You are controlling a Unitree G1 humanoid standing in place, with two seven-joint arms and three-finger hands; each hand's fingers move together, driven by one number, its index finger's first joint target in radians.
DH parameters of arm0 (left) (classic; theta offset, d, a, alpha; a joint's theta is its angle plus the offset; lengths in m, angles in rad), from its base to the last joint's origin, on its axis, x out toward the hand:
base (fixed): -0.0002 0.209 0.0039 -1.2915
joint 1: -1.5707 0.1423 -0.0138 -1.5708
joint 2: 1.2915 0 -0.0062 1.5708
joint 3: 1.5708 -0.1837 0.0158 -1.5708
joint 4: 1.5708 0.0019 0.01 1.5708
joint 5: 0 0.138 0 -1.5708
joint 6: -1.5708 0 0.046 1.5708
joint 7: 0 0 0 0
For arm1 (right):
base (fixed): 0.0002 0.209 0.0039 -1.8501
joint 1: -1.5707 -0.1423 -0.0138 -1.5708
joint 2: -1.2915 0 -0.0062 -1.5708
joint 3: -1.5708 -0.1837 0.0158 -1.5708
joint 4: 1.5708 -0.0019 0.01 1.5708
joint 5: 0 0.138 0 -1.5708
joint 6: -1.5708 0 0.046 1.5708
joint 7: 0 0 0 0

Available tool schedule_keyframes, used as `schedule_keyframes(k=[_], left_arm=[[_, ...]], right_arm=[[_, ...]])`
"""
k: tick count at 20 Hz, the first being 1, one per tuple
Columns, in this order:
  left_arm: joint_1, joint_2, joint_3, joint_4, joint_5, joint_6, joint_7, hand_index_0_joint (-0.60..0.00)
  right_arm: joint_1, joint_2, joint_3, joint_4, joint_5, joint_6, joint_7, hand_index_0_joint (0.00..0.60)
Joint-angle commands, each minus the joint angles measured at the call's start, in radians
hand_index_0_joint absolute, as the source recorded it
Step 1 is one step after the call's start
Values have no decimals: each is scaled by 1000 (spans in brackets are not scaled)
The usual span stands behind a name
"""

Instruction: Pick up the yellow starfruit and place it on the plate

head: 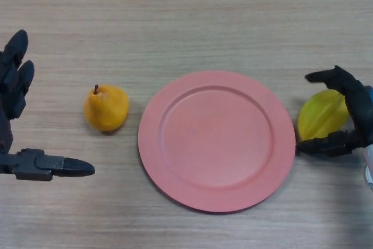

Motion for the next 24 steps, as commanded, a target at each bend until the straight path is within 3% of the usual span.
schedule_keyframes(k=[1,5,6,7,8,9,12,14,15,18,21,24], left_arm=[[-15,43,84,-58,-35,-142,29,0],[-18,43,93,-66,-36,-133,33,0],[-17,44,101,-75,-51,-112,29,0],[-14,42,106,-83,-64,-98,30,0],[-5,39,122,-119,-95,-45,32,0],[-3,34,125,-127,-100,-41,36,0],[-5,38,141,-152,-120,-35,42,0],[-14,45,136,-178,-147,8,28,0],[-17,44,132,-183,-152,17,27,0],[-16,31,119,-225,-235,32,17,0],[-25,39,111,-252,-249,54,22,0],[-35,37,93,-246,-225,35,29,0]], right_arm=[[-55,-48,-46,-51,56,-134,-48,600],[-56,-54,-67,-141,102,-84,-8,600],[-29,-33,-80,-281,197,39,69,600],[-21,-27,-79,-338,220,98,88,600],[1,12,-87,-498,353,234,142,600],[6,26,-82,-563,397,293,153,600],[54,100,-11,-810,482,538,129,600],[65,140,62,-849,470,587,79,600],[74,146,88,-853,477,599,59,600],[93,156,303,-769,394,573,-88,600],[121,156,355,-758,434,526,-140,600],[133,157,354,-819,458,570,-112,200]])
